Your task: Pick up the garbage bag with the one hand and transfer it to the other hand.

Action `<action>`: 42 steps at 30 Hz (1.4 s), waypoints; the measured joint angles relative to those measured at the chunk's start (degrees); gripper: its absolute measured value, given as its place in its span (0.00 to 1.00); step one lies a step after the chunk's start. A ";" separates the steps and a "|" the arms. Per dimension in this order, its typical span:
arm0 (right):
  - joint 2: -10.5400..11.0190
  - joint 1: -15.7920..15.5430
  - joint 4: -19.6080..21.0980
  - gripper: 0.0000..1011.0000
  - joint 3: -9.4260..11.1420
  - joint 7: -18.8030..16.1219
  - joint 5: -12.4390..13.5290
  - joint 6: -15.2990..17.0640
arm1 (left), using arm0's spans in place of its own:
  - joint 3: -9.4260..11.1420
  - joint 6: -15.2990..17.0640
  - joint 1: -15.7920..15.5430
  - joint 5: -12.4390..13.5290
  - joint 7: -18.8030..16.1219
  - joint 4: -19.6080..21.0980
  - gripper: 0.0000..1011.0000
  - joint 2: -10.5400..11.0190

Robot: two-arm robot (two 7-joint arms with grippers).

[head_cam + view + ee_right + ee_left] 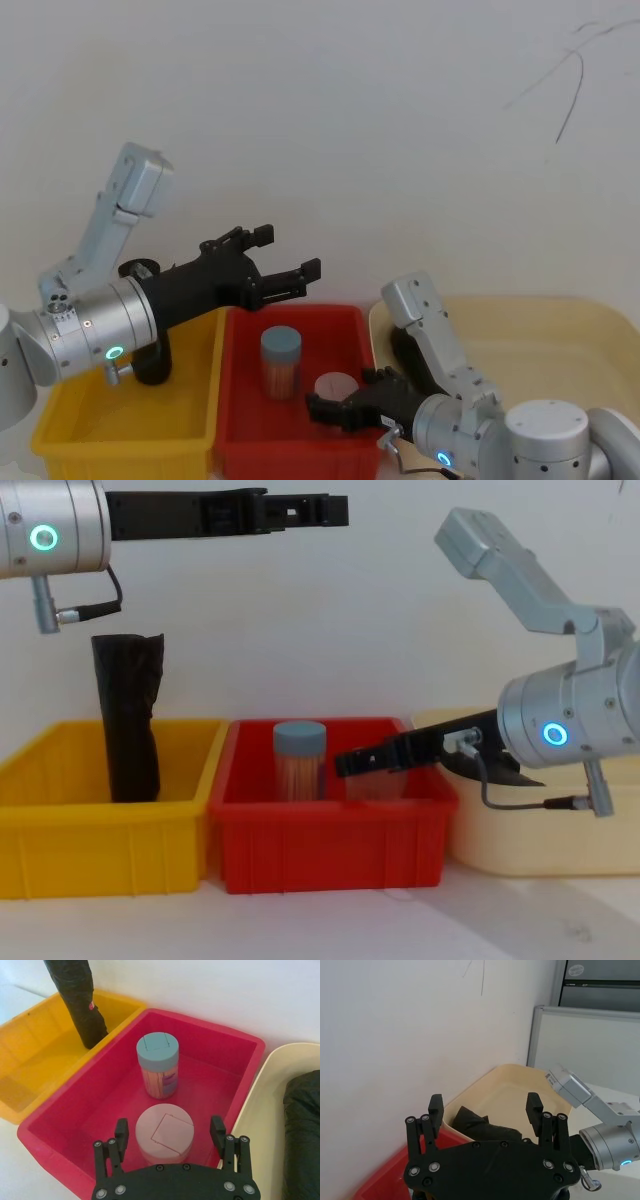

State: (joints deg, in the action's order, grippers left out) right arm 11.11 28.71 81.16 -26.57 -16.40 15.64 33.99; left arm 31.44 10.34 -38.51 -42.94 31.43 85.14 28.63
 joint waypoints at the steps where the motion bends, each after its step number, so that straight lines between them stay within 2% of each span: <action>1: -0.02 0.03 -0.10 0.99 -0.02 -0.02 -0.05 -0.04 | 0.00 0.00 0.00 0.00 0.00 0.00 0.99 0.00; 5: -0.12 0.21 -0.62 0.99 -0.17 -0.16 -0.29 -0.19 | 0.00 0.00 0.00 0.00 0.00 0.00 0.99 0.00; 10: -0.18 0.36 -0.94 0.92 -0.22 -0.24 -0.49 -0.28 | 0.00 0.00 0.00 0.00 0.00 0.00 0.99 0.00; 16: -0.26 0.44 -1.25 0.75 -0.33 -0.30 -0.59 -0.35 | 0.00 0.00 0.00 0.00 0.00 0.00 0.99 0.00; 17: -0.27 0.44 -1.28 0.75 -0.34 -0.31 -0.59 -0.36 | 0.00 0.00 0.00 0.00 0.00 0.00 0.99 0.00; 18: -0.30 0.44 -1.39 0.69 -0.40 -0.33 -0.64 -0.35 | 0.00 0.00 0.00 0.00 0.00 0.00 0.99 0.00; 20: -0.29 0.46 -1.41 0.66 -0.39 -0.33 -0.64 -0.36 | 0.00 0.00 0.00 0.00 0.00 0.00 0.99 0.01; 36: -0.33 0.52 -1.59 0.66 -0.44 -0.41 -0.76 -0.47 | 0.00 0.00 0.00 0.00 0.00 0.00 0.99 0.00; 42: -0.35 0.06 -0.63 0.66 0.16 -0.32 -0.71 -0.67 | 0.00 0.00 0.00 0.00 0.00 0.00 0.99 0.00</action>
State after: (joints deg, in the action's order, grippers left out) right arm 10.77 28.77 80.53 -26.41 -16.71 14.94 33.32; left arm 31.44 10.33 -38.51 -42.93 31.43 85.14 28.63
